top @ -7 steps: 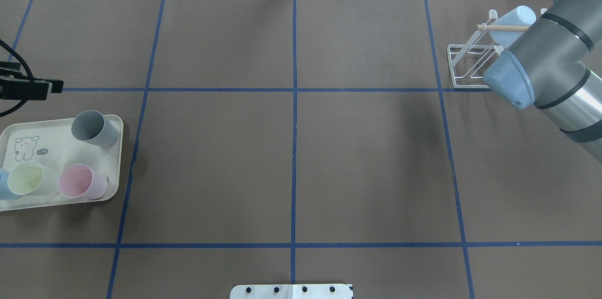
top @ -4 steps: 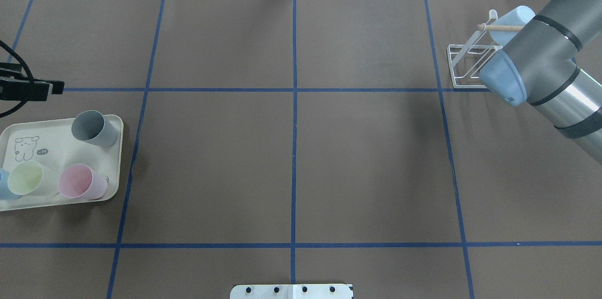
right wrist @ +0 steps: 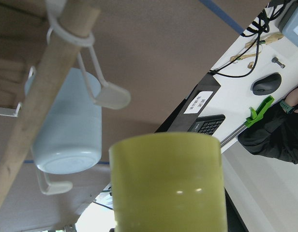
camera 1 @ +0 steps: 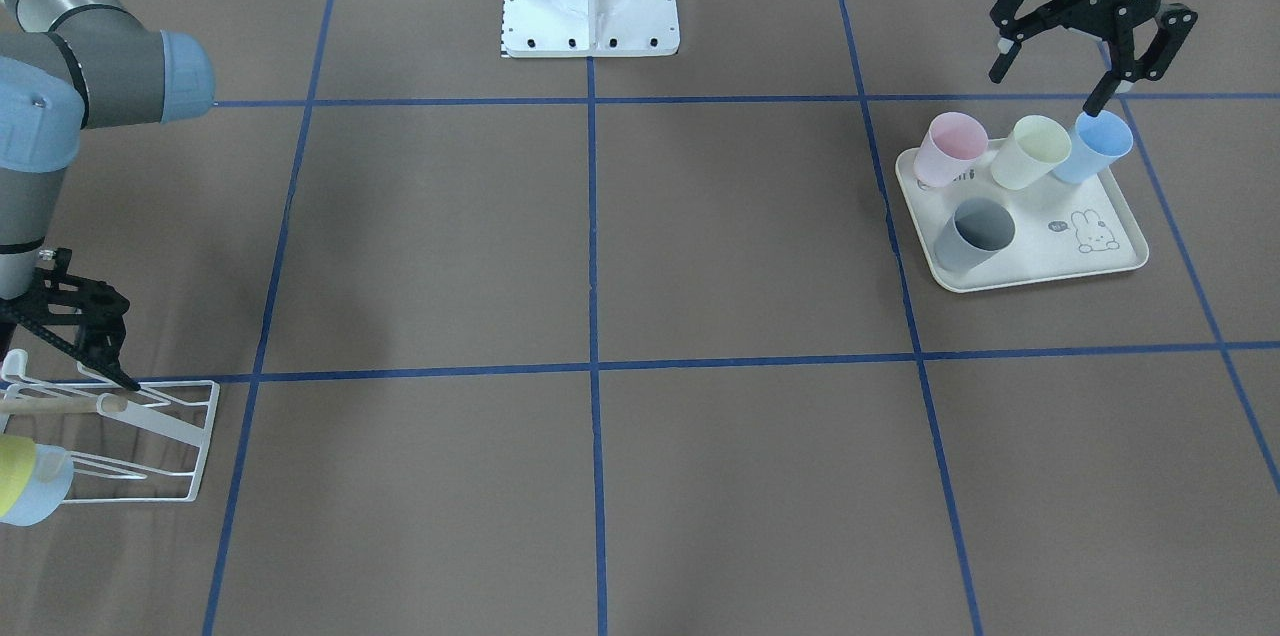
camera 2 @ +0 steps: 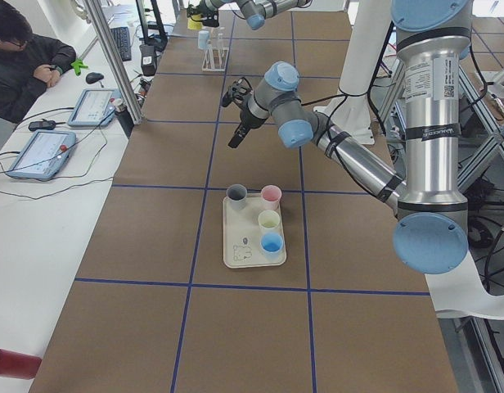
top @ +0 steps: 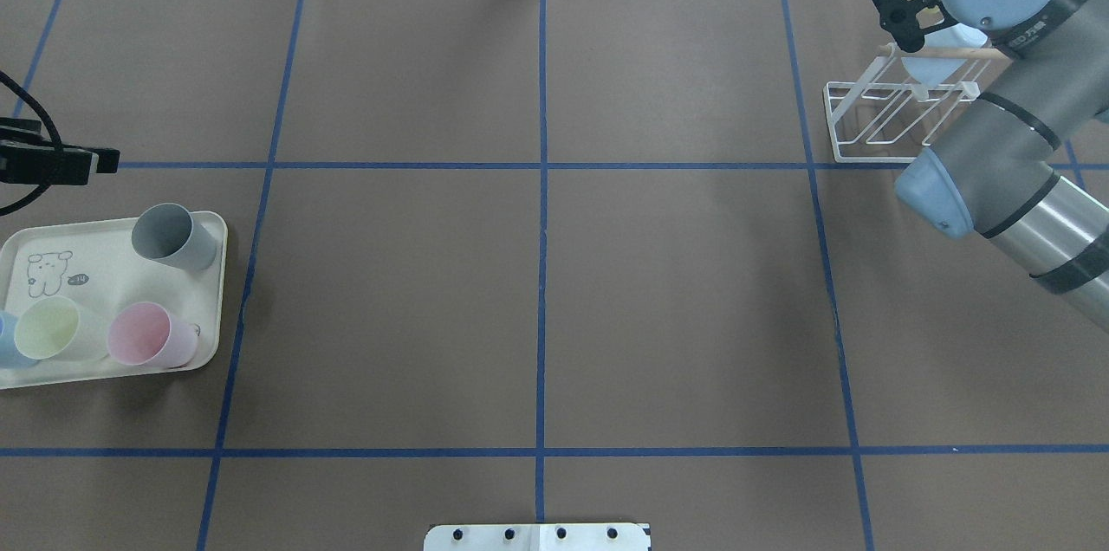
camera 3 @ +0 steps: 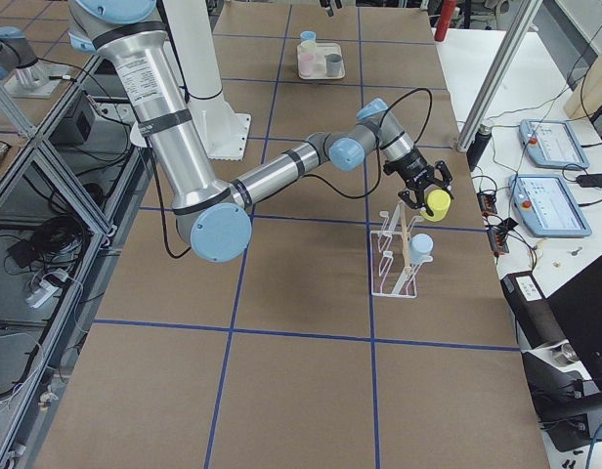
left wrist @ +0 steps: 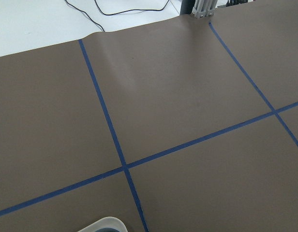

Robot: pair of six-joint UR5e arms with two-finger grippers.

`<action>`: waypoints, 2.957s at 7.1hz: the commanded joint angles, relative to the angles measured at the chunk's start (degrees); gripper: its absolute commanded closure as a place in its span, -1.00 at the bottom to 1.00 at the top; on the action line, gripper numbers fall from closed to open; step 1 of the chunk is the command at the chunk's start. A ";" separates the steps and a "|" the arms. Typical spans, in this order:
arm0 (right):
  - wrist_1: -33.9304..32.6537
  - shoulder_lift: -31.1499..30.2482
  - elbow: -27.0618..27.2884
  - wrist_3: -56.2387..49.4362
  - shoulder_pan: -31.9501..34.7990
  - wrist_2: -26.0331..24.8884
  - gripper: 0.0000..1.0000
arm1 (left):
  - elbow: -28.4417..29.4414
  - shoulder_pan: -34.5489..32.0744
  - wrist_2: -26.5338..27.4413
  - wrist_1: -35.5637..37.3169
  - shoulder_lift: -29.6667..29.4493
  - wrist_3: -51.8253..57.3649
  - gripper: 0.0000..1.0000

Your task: Transfer IKEA cup to right arm and place on rack

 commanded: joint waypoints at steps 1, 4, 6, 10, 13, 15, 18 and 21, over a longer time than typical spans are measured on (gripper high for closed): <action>0.27 -0.87 -0.13 0.56 -1.65 -1.93 0.86 | 0.05 0.00 0.00 0.00 0.01 0.00 -1.00; 0.27 -1.14 -1.09 1.61 -3.32 -3.78 0.77 | 0.14 0.00 0.00 0.00 0.01 -0.08 -1.00; 0.35 -1.23 -2.14 1.61 -4.03 -3.96 0.61 | 0.14 0.00 0.00 0.00 0.01 -0.08 -1.00; 0.27 -1.06 -3.20 1.70 -6.49 -6.95 0.02 | 0.40 0.00 0.00 -0.09 0.01 -0.17 -1.00; 0.36 -0.79 -3.20 1.70 -6.49 -6.87 -0.98 | 0.40 0.00 0.00 0.00 0.01 -0.17 -1.00; 0.44 0.17 -0.77 1.96 -6.49 -6.52 -0.98 | 0.49 0.00 0.00 0.00 0.01 -0.17 -1.00; 1.15 2.37 9.14 20.86 -6.49 4.79 -0.99 | 1.10 0.00 0.09 -0.09 0.09 0.18 -1.00; 1.50 2.46 17.43 53.88 -13.32 10.71 -0.99 | 2.94 0.00 0.88 -2.09 1.83 0.62 -1.00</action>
